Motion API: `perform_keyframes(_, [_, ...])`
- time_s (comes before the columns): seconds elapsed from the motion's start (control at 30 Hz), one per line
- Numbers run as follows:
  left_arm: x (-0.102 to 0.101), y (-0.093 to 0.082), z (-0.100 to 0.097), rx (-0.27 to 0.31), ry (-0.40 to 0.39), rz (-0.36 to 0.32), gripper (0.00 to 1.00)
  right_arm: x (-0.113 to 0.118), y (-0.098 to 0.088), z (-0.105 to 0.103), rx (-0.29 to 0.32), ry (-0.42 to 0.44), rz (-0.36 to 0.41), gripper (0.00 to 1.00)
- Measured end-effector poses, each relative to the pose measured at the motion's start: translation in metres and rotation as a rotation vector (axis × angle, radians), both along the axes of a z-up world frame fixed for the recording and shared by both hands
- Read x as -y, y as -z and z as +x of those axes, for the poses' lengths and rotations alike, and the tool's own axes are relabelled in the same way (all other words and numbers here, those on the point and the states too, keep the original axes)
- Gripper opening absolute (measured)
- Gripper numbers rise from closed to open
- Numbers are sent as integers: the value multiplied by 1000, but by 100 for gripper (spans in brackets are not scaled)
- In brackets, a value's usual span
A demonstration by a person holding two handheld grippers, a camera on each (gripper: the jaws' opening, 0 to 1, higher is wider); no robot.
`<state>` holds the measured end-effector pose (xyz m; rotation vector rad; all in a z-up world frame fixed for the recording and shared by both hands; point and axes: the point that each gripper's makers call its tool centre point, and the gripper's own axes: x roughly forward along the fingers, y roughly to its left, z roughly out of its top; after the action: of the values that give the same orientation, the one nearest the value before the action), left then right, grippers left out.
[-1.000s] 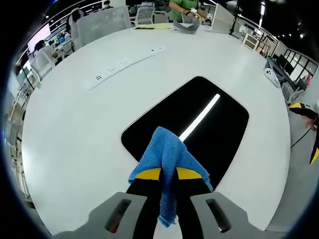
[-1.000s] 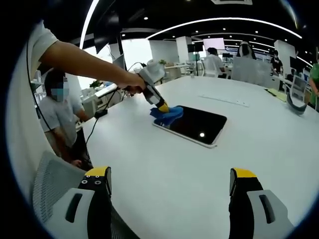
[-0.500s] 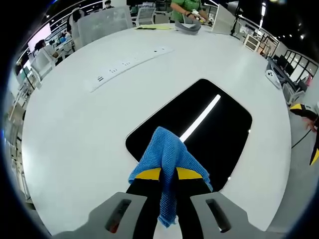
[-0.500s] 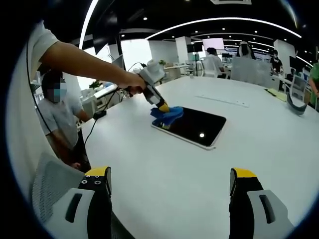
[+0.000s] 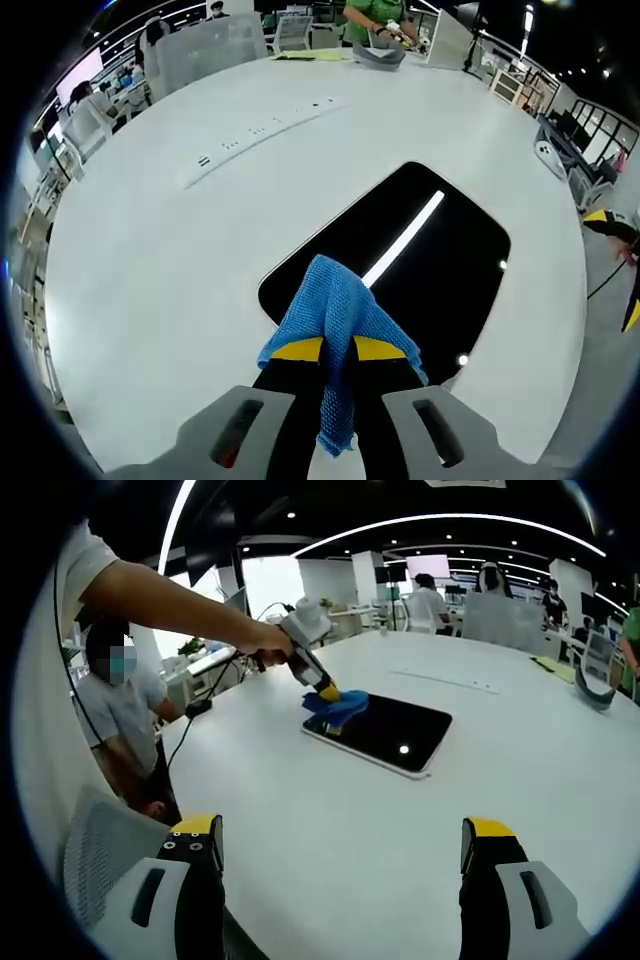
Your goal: Wipe the mirror surface with the cleaning cloth until all visible marks leave the cleaned area.
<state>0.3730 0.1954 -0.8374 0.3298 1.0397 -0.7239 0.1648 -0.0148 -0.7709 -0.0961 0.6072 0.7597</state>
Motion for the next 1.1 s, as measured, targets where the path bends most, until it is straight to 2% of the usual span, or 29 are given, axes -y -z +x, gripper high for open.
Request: perform_keyframes(1.1, [-1, 0, 20, 12, -3, 1, 8, 1, 4, 5, -14, 13, -6, 99])
